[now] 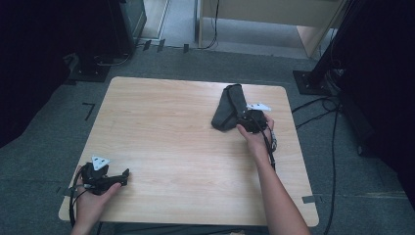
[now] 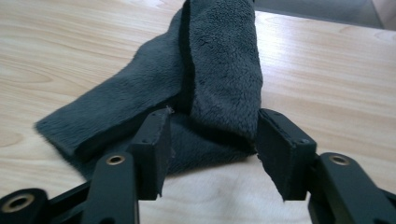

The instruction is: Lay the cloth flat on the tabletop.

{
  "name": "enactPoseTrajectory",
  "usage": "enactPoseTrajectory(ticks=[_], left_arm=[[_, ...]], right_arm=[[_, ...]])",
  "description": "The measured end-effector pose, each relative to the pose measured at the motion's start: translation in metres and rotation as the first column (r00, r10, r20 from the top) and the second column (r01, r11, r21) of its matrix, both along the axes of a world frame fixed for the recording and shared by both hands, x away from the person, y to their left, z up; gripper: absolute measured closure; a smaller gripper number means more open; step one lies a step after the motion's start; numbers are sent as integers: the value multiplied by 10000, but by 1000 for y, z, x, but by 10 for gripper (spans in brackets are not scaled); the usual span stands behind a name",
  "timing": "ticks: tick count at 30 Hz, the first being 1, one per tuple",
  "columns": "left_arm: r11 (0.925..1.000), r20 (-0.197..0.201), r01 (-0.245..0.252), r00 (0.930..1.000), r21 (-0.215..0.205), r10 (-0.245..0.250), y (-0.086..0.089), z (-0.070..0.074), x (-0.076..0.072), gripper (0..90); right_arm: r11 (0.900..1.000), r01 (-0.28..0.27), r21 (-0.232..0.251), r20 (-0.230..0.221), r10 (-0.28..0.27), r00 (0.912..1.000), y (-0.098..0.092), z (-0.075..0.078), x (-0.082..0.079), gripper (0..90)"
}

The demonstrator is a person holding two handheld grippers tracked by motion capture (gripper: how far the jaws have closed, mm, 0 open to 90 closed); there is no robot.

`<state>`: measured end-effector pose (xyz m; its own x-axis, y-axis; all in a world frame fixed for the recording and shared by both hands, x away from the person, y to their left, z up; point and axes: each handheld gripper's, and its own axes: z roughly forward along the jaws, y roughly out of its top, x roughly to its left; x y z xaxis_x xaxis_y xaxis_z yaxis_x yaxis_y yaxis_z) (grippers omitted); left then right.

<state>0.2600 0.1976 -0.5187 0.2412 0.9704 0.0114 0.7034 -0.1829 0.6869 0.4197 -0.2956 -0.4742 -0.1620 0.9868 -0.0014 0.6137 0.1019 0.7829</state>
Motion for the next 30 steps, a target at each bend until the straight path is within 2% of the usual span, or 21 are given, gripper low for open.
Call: enactPoseTrajectory(ticks=[2, 4, 6, 7, 9, 12, 15, 16, 17, 19, 20, 21, 23, 30], left_arm=[[10000, -1, 0, 10000, 0, 0, 0, 0, 0, 6], [10000, -1, 5, 10000, -3, -5, 0, 0, 0, 6], [10000, 2, 31, 10000, 3, -31, 0, 0, 0, 6], [10000, -5, 66, 10000, 7, -66, 0, 0, 0, 6], [10000, -1, 75, 10000, -3, -75, 0, 0, 0, 7], [9999, -13, 121, 9999, 7, -121, 0, 0, -1, 7], [9999, -19, 133, 9999, 1, -133, -1, 0, -1, 7], [9999, -17, 133, 9999, -1, -133, -1, 0, -1, 7], [9999, -17, 133, 9999, -1, -133, -1, 0, -1, 7], [9999, -18, 133, 9999, 0, -133, -1, 0, -1, 7], [9999, -17, 133, 9999, -1, -133, -1, 0, -1, 7], [9999, -16, 132, 9999, -3, -132, -1, 0, -1, 7], [9999, -14, 134, 9999, 2, -134, -1, 0, -1, 7], [9999, -25, 139, 9999, 4, -139, 0, 0, -1, 7]], right_arm=[[9999, 2, -133, -89, -3, 10000, 0, -1, 5, 442], [9996, 265, -128, -229, -268, 9994, -5, -5, 15, 430], [9989, 450, -89, -326, -452, 9984, -7, -7, 18, 430], [9980, 622, 91, -373, -618, 9974, -12, -11, 23, 431], [9969, 785, 50, -455, -782, 9959, -14, -15, 27, 440], [9967, 804, 144, -563, -795, 9952, -14, -19, 30, 469], [9972, 669, 331, -834, -639, 9945, -15, -25, 33, 554], [9979, 640, 88, -998, -628, 9930, -13, -28, 34, 613], [9979, 640, 88, -998, -628, 9930, -13, -28, 34, 613], [9986, 429, -305, -985, -458, 9941, -12, -30, 33, 736], [9986, 429, -305, -985, -458, 9941, -12, -30, 33, 736], [9979, 405, -505, -921, -451, 9947, -11, -30, 32, 807], [9980, 405, -493, -907, -449, 9949, -11, -30, 32, 819], [9971, -177, -743, -956, 105, 9954, -5, -27, 21, 841]])
